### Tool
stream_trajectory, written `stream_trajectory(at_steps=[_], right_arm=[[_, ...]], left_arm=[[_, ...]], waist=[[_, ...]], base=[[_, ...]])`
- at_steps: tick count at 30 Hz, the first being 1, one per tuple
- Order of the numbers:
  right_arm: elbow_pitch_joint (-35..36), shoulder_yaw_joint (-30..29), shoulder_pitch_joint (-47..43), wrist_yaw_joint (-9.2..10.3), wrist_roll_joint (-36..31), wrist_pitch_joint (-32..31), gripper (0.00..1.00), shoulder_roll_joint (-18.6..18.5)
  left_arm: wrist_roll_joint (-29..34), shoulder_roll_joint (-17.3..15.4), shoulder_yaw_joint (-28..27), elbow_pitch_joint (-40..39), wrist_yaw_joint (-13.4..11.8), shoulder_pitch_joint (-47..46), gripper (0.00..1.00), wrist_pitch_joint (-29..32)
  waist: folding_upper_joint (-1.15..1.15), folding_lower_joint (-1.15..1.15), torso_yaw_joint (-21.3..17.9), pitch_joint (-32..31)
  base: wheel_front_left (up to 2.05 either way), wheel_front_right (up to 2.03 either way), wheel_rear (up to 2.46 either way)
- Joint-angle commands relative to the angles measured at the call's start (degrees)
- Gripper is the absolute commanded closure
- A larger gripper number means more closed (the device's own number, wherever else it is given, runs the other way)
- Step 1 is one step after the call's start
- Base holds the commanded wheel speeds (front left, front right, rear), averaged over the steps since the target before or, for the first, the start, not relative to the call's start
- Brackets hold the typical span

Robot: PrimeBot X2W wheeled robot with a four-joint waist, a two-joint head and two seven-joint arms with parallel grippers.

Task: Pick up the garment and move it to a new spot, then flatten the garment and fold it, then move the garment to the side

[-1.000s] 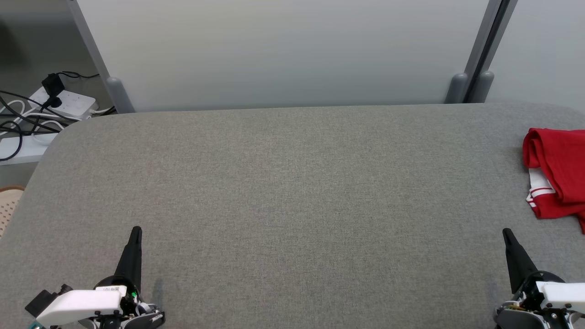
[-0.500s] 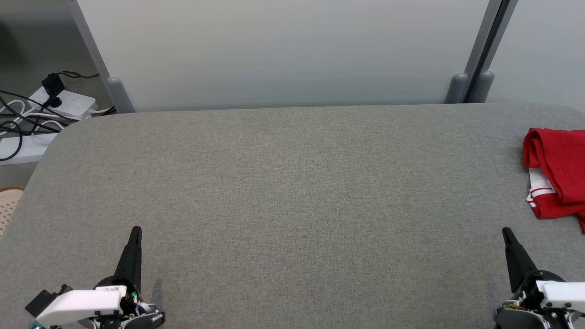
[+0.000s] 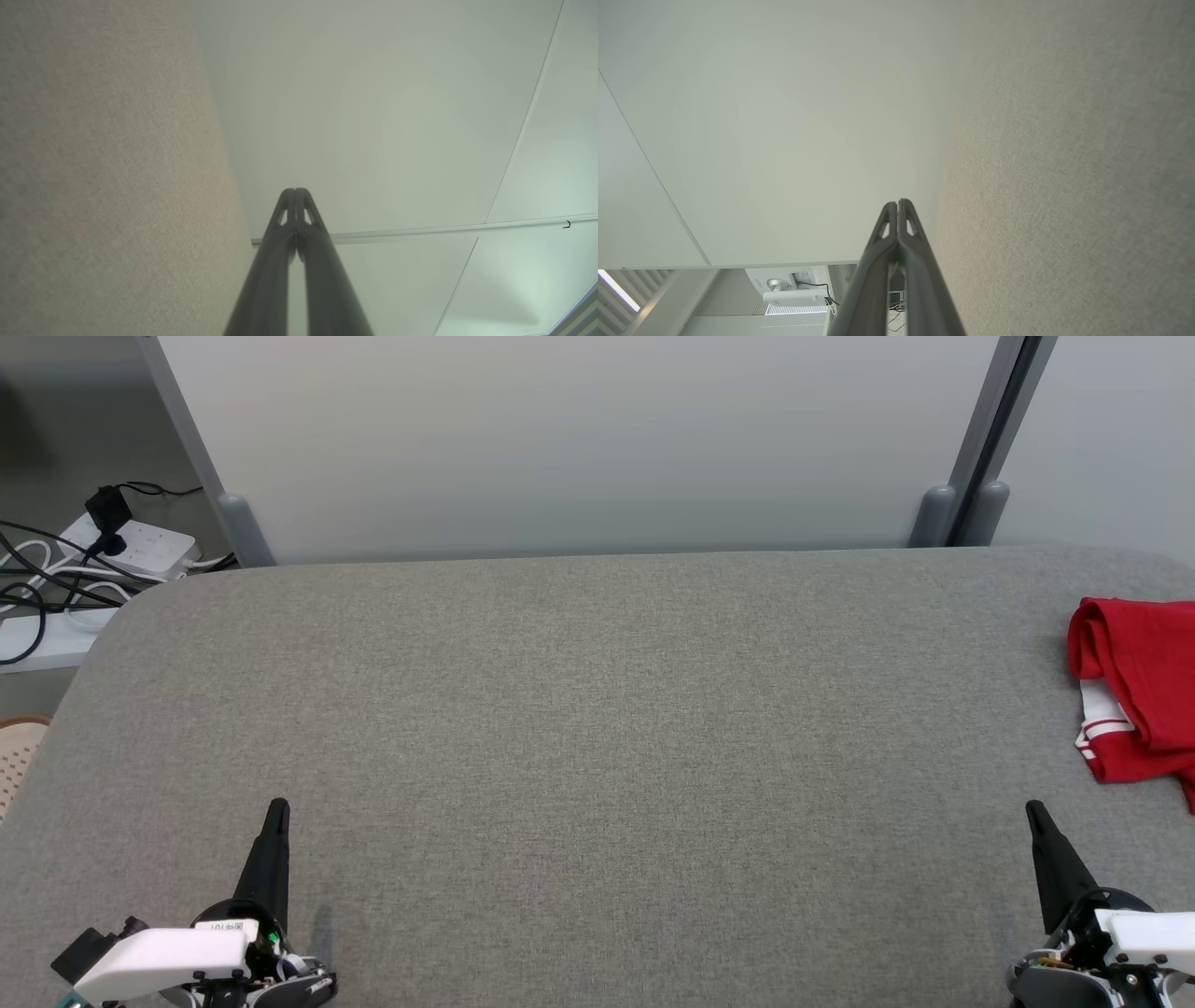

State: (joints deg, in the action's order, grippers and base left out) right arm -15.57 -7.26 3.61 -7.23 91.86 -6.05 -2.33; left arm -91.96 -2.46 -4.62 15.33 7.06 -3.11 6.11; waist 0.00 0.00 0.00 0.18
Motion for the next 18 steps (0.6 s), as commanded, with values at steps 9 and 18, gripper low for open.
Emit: stream_trajectory(at_steps=[9,18], right_arm=[[1.6,0.8,2.6,-0.25,0.4,-0.4,1.0,-0.6],[1.6,0.8,2.6,-0.25,0.3,-0.4,1.0,-0.6]], left_arm=[[-0.2,-0.5,-1.9,-1.3,0.4,-3.1,1.0,0.4],[-0.2,-0.4,-1.9,-1.3,0.4,-3.1,1.0,0.4]], waist=[[0.0,0.0,0.0,0.0],[0.0,0.0,0.0,0.0]], base=[[0.0,0.0,0.0],[0.0,0.0,0.0]])
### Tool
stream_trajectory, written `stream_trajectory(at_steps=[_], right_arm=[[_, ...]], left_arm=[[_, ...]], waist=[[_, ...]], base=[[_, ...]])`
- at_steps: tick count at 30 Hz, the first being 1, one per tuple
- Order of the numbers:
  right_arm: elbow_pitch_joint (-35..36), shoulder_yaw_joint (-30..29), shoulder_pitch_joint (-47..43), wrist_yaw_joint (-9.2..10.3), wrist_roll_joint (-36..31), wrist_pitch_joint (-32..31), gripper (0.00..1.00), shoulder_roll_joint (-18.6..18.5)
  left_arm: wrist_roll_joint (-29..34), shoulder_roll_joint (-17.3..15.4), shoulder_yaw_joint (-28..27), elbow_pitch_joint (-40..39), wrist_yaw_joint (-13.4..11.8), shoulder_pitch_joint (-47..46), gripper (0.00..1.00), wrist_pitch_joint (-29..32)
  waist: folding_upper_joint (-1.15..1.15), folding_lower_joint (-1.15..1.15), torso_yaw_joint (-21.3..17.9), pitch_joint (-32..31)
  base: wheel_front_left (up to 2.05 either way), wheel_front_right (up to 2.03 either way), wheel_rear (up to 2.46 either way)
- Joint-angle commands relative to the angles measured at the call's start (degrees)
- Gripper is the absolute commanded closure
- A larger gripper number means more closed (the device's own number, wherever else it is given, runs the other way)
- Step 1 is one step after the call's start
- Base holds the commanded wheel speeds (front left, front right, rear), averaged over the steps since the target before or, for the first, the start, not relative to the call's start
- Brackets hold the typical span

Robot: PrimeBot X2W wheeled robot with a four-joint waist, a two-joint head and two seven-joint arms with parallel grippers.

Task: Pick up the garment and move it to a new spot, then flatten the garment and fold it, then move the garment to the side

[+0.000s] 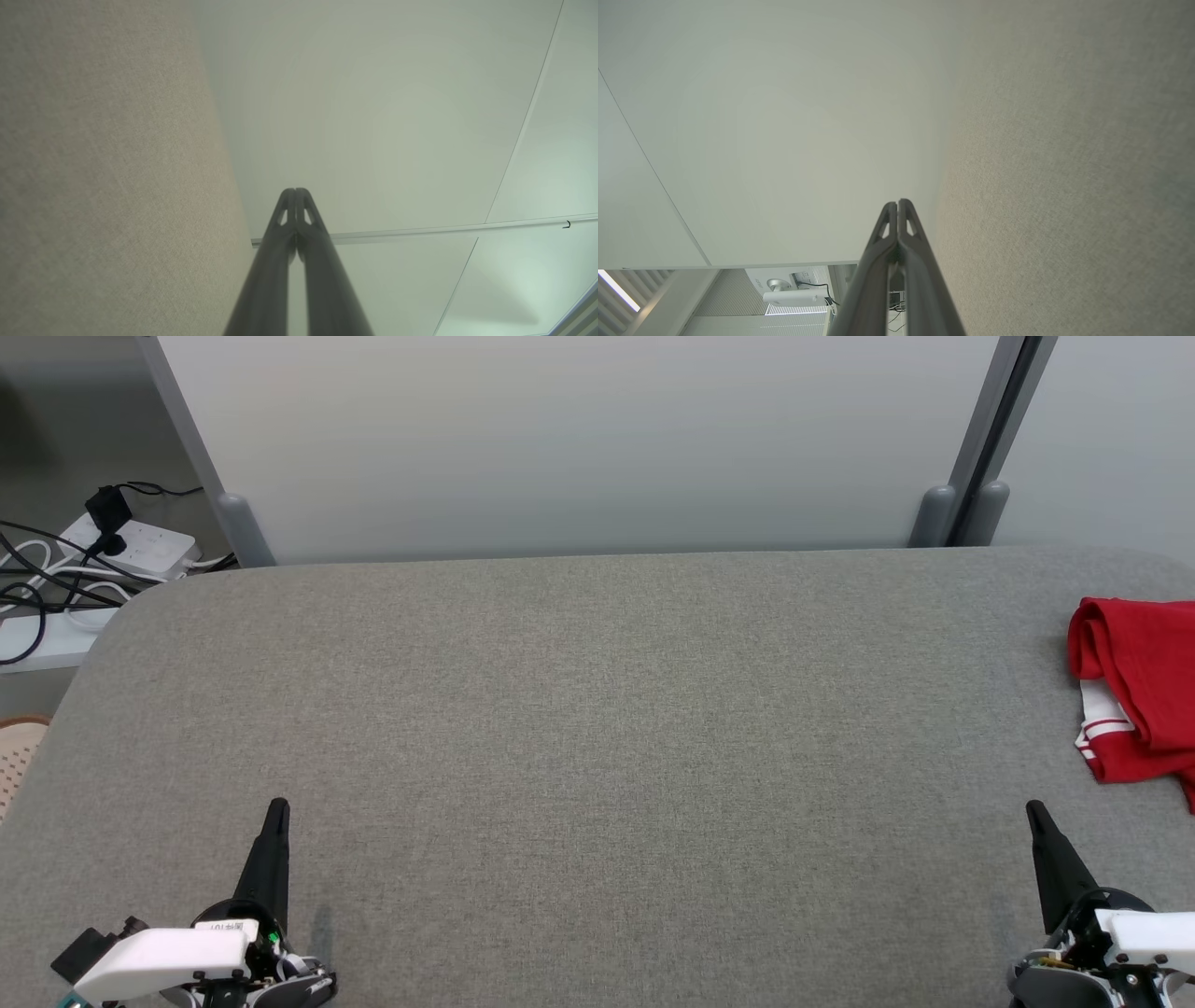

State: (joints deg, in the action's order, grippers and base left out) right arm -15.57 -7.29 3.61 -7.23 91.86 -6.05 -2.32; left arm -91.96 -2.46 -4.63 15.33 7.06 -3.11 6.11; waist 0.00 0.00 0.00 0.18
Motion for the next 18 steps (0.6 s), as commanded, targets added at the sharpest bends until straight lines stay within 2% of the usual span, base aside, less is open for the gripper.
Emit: stream_trajectory(at_steps=[1,18], right_arm=[[1.6,0.8,2.6,-0.25,0.3,-0.4,1.0,-0.6],[1.6,0.8,2.6,-0.25,0.3,-0.4,1.0,-0.6]], left_arm=[[-0.2,-0.4,-1.9,-1.3,0.4,-3.1,1.0,0.4],[-0.2,-0.4,-1.9,-1.3,0.4,-3.1,1.0,0.4]], waist=[[0.0,0.0,0.0,0.0],[0.0,0.0,0.0,0.0]], base=[[0.0,0.0,0.0],[0.0,0.0,0.0]])
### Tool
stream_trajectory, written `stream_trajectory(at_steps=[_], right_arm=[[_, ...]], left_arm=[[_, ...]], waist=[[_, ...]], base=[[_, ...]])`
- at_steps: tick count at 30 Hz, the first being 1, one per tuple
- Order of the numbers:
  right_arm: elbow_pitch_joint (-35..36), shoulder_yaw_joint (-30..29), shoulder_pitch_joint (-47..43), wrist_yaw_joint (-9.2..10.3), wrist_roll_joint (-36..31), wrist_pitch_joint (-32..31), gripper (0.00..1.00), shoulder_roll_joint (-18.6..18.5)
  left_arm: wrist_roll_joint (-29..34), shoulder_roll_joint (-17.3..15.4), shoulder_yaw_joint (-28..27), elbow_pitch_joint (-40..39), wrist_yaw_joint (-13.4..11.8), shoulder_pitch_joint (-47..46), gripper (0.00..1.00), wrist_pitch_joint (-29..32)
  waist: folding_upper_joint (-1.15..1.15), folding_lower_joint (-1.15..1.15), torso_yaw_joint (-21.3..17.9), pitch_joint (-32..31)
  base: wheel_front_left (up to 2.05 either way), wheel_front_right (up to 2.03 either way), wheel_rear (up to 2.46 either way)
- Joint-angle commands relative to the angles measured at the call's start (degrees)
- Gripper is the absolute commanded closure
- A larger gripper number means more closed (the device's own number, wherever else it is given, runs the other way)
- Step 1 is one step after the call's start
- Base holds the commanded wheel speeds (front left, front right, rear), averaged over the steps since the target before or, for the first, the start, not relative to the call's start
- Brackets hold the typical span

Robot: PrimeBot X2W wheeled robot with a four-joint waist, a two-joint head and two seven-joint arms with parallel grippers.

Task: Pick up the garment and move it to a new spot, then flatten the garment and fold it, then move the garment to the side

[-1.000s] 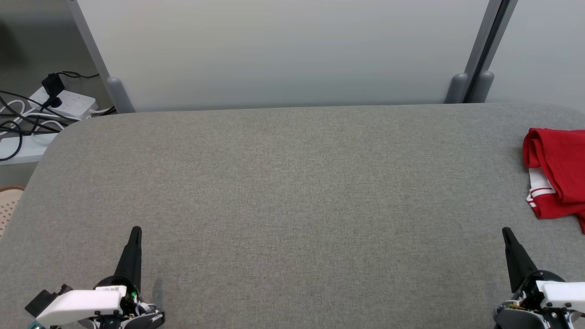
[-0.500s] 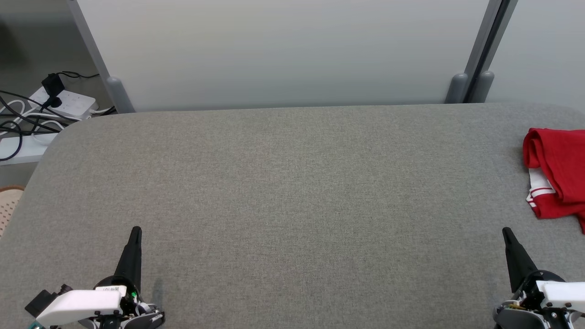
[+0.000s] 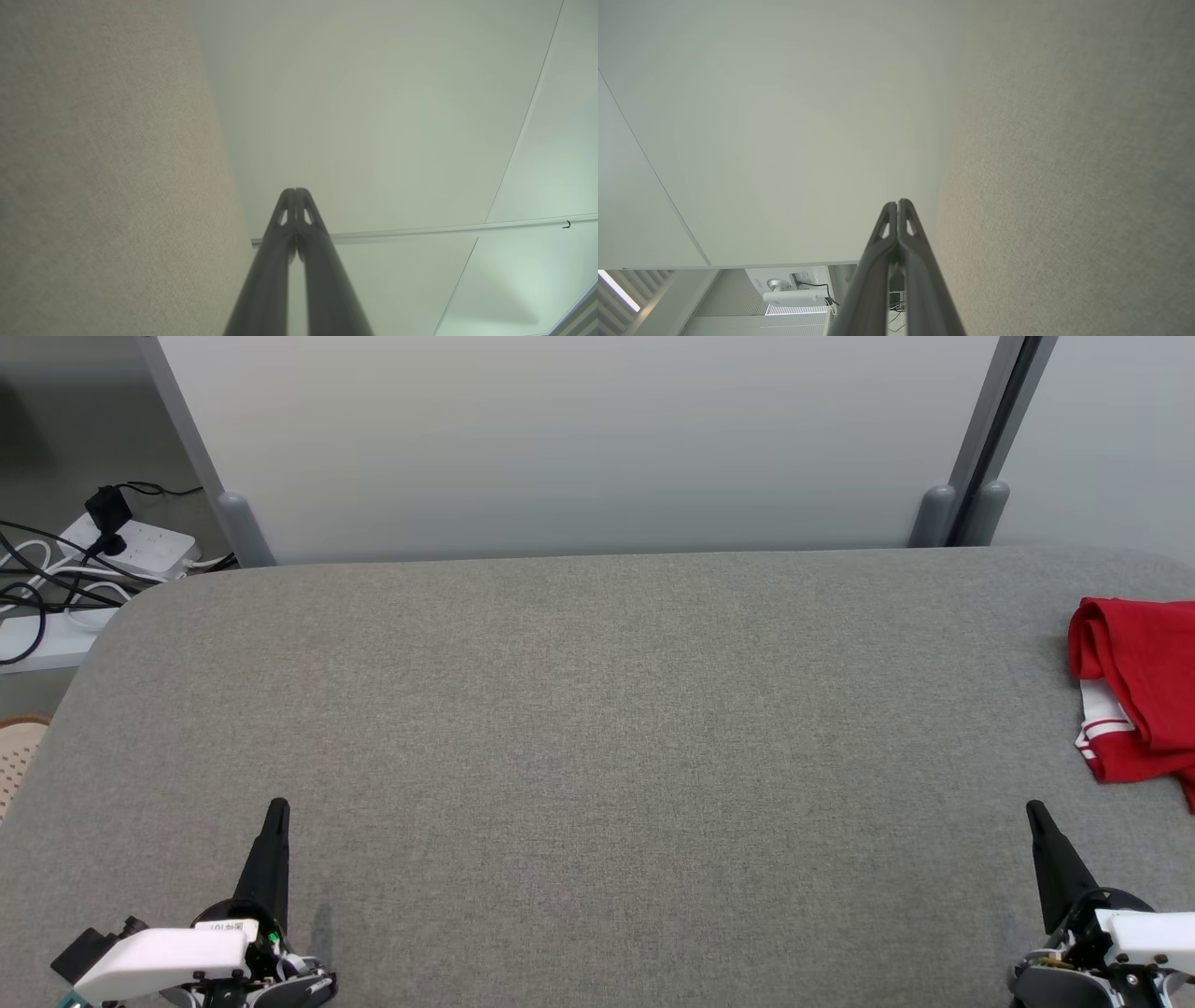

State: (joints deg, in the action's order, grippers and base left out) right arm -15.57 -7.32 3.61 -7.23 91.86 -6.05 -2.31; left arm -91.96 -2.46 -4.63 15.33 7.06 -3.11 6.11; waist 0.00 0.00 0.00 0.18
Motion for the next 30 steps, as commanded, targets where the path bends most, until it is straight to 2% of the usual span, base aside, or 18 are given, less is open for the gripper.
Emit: stream_trajectory(at_steps=[1,30], right_arm=[[1.6,0.8,2.6,-0.25,0.3,-0.4,1.0,-0.6],[1.5,0.8,2.6,-0.25,0.3,-0.4,1.0,-0.6]], left_arm=[[-0.2,-0.4,-1.9,-1.3,0.4,-3.1,1.0,0.4],[-0.2,-0.4,-1.9,-1.3,0.4,-3.1,1.0,0.4]], waist=[[0.0,0.0,0.0,0.0],[0.0,0.0,0.0,0.0]], base=[[0.0,0.0,0.0],[0.0,0.0,0.0]])
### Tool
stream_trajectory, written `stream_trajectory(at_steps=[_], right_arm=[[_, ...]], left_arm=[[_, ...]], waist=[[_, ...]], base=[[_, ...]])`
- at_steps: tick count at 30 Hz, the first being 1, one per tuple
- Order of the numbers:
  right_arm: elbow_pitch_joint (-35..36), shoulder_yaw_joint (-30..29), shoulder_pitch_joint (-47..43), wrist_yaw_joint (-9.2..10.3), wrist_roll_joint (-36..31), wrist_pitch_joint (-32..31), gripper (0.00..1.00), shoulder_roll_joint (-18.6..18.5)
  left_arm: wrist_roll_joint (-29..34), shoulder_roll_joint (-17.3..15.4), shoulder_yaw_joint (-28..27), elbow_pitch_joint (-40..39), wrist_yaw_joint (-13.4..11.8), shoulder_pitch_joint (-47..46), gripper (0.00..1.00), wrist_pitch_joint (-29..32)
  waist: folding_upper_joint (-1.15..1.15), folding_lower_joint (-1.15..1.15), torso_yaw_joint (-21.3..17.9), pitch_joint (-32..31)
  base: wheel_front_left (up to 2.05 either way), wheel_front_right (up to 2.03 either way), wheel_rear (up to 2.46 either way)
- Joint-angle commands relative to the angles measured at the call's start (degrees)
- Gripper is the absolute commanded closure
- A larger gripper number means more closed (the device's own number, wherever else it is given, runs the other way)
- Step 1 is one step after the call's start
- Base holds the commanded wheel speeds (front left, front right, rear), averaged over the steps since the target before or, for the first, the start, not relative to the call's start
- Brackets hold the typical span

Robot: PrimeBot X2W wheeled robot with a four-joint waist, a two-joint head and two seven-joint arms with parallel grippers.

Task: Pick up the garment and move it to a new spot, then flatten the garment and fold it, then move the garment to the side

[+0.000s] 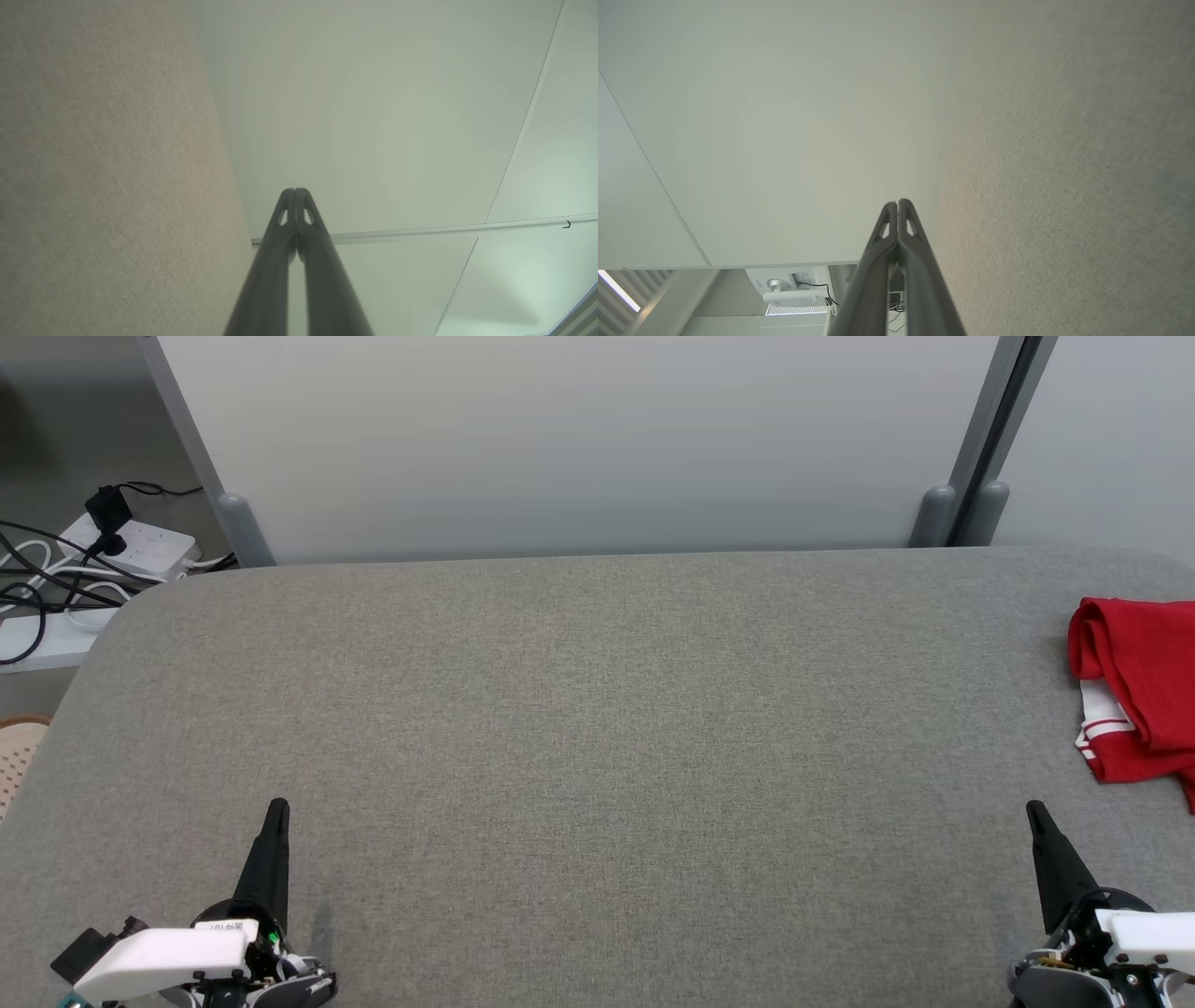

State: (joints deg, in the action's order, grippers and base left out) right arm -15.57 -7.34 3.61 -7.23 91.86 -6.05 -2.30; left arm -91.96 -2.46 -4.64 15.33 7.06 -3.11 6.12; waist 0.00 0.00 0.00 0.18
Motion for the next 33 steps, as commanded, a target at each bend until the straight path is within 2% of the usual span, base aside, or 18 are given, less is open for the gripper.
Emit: stream_trajectory(at_steps=[1,33], right_arm=[[1.5,0.8,2.6,-0.25,0.3,-0.4,1.0,-0.6],[1.5,0.8,2.6,-0.25,0.3,-0.5,1.0,-0.6]], left_arm=[[-0.2,-0.4,-1.9,-1.3,0.4,-3.1,1.0,0.4],[-0.2,-0.4,-1.9,-1.3,0.4,-3.1,1.0,0.4]], waist=[[0.0,0.0,0.0,0.0],[0.0,0.0,0.0,0.0]], base=[[0.0,0.0,0.0],[0.0,0.0,0.0]])
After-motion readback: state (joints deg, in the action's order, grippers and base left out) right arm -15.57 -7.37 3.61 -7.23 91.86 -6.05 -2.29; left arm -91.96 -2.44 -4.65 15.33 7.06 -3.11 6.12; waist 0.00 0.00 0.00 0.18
